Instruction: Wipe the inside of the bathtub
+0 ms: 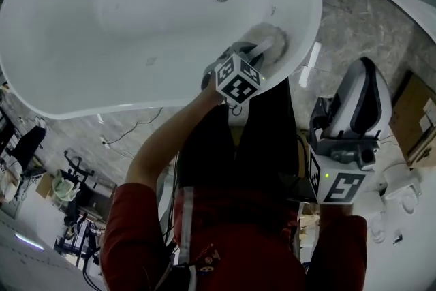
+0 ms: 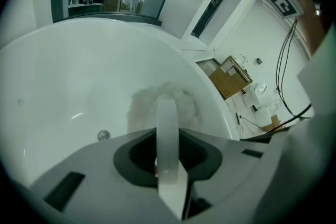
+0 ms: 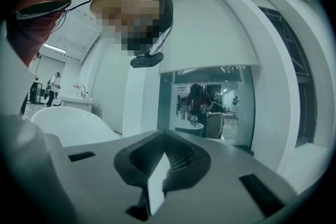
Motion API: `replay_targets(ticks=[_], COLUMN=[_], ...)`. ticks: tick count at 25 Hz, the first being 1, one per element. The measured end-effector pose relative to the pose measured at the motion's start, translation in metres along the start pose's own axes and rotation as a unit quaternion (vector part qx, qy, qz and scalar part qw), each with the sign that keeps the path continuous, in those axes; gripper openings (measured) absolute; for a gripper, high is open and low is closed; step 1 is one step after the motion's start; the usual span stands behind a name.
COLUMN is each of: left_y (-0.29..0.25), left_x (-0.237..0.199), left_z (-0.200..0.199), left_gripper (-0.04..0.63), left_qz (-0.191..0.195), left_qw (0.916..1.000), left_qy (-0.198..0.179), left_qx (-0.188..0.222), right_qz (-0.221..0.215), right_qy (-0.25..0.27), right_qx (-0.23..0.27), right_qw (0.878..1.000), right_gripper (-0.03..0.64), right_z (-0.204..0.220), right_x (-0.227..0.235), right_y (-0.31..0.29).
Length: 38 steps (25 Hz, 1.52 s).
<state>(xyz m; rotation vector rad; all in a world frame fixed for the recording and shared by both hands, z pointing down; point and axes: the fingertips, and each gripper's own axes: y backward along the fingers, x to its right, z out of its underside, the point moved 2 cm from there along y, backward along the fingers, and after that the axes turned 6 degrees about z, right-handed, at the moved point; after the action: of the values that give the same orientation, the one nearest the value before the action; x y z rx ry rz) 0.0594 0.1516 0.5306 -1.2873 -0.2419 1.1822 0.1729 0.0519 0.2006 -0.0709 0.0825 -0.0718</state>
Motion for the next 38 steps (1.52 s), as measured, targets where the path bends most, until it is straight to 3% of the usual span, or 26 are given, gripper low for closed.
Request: replay_targets(ticks=[7,19,38], left_y=[-0.040,-0.118,-0.196], left_x=[-0.035,-0.127,-0.222], left_z=[0.010,0.063,0.122], left_gripper=[0.094,0.094,0.094], left_qz=[-0.024,-0.075,-0.153], left_qw=[0.9996,0.9957,0.9796], left_qy=[0.014,0.041,0.068], left_qx=[-0.007,-0.037,-0.111], right_qz=[-0.038,-0.092,-0.126], right_qy=[-0.003,0.013,-0.011], right_qx=[-0.010,-0.038,-0.089], right_qw=[0.999,0.995,0.988], right_gripper=[0.011,0.011,0.012], right_z=[0.042,0.125,0.185], right_x=[-0.007,-0.038,-0.056], right_y=[-0.025,-0.063,-0.097])
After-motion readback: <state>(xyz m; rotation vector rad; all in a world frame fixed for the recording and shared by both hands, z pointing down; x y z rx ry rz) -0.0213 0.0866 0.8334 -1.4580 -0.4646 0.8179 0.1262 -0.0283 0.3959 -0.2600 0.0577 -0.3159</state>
